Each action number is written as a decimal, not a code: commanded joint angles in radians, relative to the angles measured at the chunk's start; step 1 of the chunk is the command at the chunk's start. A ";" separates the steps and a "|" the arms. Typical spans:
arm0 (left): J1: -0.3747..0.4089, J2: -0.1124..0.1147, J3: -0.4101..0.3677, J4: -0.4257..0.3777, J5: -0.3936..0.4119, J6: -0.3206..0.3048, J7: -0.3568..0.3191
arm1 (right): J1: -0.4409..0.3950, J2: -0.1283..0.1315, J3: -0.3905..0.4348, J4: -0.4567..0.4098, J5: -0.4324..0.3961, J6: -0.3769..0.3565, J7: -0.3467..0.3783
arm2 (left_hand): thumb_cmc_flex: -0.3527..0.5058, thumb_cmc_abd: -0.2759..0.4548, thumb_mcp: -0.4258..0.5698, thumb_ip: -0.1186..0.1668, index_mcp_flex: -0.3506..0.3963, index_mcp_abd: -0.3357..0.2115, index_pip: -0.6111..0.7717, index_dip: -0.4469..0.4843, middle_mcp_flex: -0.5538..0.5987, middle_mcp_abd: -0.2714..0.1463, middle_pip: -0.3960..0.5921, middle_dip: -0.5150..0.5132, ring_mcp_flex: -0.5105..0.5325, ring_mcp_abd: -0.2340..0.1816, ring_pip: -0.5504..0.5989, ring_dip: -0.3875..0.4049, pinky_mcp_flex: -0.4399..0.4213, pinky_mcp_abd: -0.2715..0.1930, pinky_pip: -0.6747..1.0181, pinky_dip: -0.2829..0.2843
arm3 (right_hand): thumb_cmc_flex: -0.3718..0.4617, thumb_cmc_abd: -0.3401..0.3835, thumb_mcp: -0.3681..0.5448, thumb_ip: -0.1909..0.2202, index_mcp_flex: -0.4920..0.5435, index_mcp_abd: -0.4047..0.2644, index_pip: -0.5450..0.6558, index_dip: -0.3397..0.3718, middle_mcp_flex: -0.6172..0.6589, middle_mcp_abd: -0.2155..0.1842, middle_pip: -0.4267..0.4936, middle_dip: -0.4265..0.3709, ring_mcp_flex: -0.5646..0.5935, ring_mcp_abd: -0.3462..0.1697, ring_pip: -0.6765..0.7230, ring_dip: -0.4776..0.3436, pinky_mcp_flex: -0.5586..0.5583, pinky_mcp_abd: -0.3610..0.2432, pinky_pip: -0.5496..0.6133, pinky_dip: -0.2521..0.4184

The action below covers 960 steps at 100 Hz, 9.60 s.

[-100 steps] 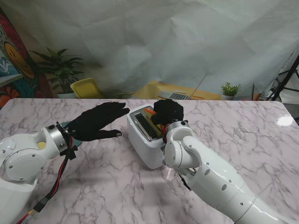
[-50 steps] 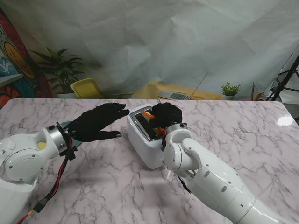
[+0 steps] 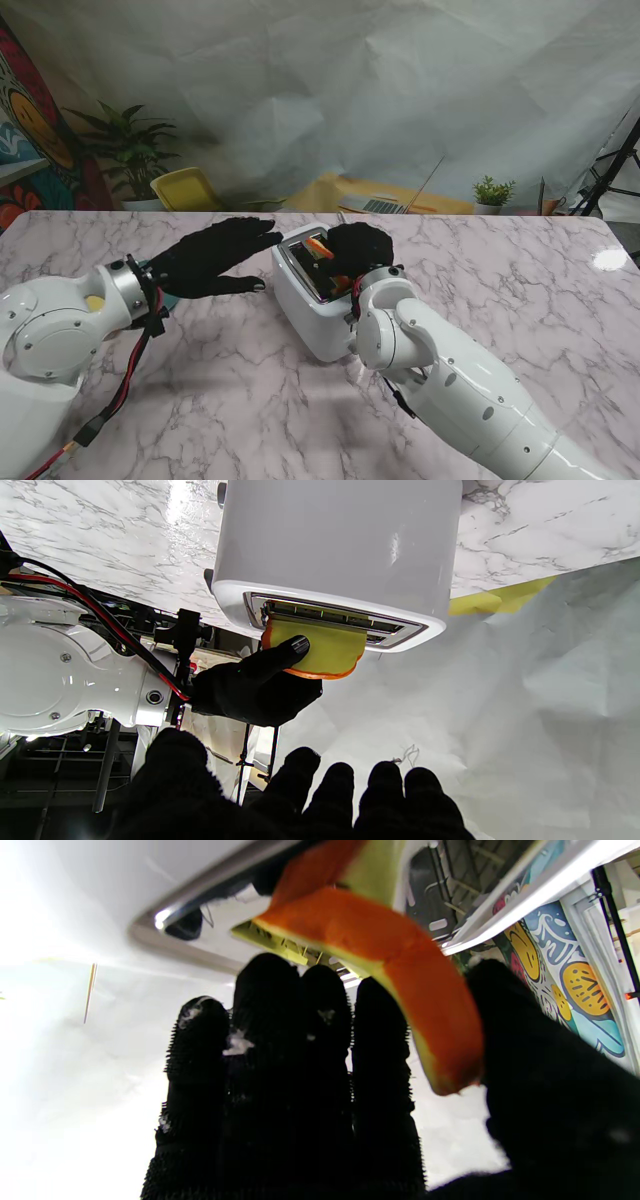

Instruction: Toast the toast slices

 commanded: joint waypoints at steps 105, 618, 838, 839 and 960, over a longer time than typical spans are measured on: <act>-0.056 0.001 0.032 0.012 -0.003 0.014 -0.024 | -0.051 0.067 0.070 -0.153 -0.150 0.035 0.174 | 0.023 -0.001 -0.002 0.011 0.005 -0.005 -0.006 -0.014 0.011 -0.007 0.008 -0.002 -0.011 0.002 0.004 -0.011 0.002 -0.043 -0.040 0.018 | -0.172 0.197 -0.191 0.219 -0.497 0.216 -0.548 0.162 -0.900 0.169 -0.109 -0.120 -0.809 0.147 -0.552 -0.266 -0.585 0.042 -0.275 0.038; -0.032 0.064 -0.155 0.662 0.795 0.050 0.597 | -0.835 0.109 0.532 -0.491 -0.393 -0.586 -0.131 | 0.528 -0.371 0.550 -0.038 0.393 -0.289 0.989 0.227 0.619 -0.109 0.506 0.273 0.550 0.020 0.531 0.464 0.231 0.031 0.962 0.242 | -0.149 0.490 -0.399 0.246 -0.450 0.234 -0.693 0.154 -0.826 0.156 -0.230 -0.165 -0.847 0.140 -0.661 -0.375 -0.617 0.014 -0.377 -0.050; -0.313 -0.106 0.244 0.422 0.204 -0.090 0.663 | -0.988 0.113 0.671 -0.593 -0.472 -0.705 -0.157 | 0.458 -0.465 0.629 -0.046 0.530 -0.490 1.155 0.357 0.835 -0.221 0.492 0.448 0.766 -0.034 0.471 0.724 0.377 0.012 0.965 0.253 | -0.209 0.406 -0.383 0.235 -0.472 0.229 -0.720 0.142 -0.881 0.160 -0.246 -0.174 -0.889 0.104 -0.679 -0.384 -0.638 -0.033 -0.413 -0.067; -0.315 -0.106 0.246 0.424 0.203 -0.091 0.664 | -0.989 0.112 0.671 -0.593 -0.472 -0.704 -0.158 | 0.457 -0.464 0.629 -0.046 0.530 -0.490 1.155 0.357 0.834 -0.223 0.492 0.447 0.765 -0.034 0.470 0.724 0.377 0.012 0.965 0.253 | -0.209 0.406 -0.383 0.235 -0.471 0.230 -0.720 0.142 -0.880 0.160 -0.246 -0.174 -0.890 0.104 -0.679 -0.384 -0.638 -0.033 -0.413 -0.067; -0.454 -0.104 0.415 0.564 0.146 -0.129 0.571 | -1.013 0.119 0.757 -0.698 -0.480 -0.875 -0.065 | 0.451 -0.463 0.626 -0.054 0.525 -0.506 1.147 0.353 0.836 -0.233 0.488 0.449 0.785 -0.074 0.452 0.722 0.387 0.001 0.948 0.262 | -0.241 0.462 -0.498 0.241 -0.519 0.245 -0.786 0.132 -0.951 0.167 -0.289 -0.195 -0.956 0.100 -0.720 -0.405 -0.677 -0.051 -0.468 -0.098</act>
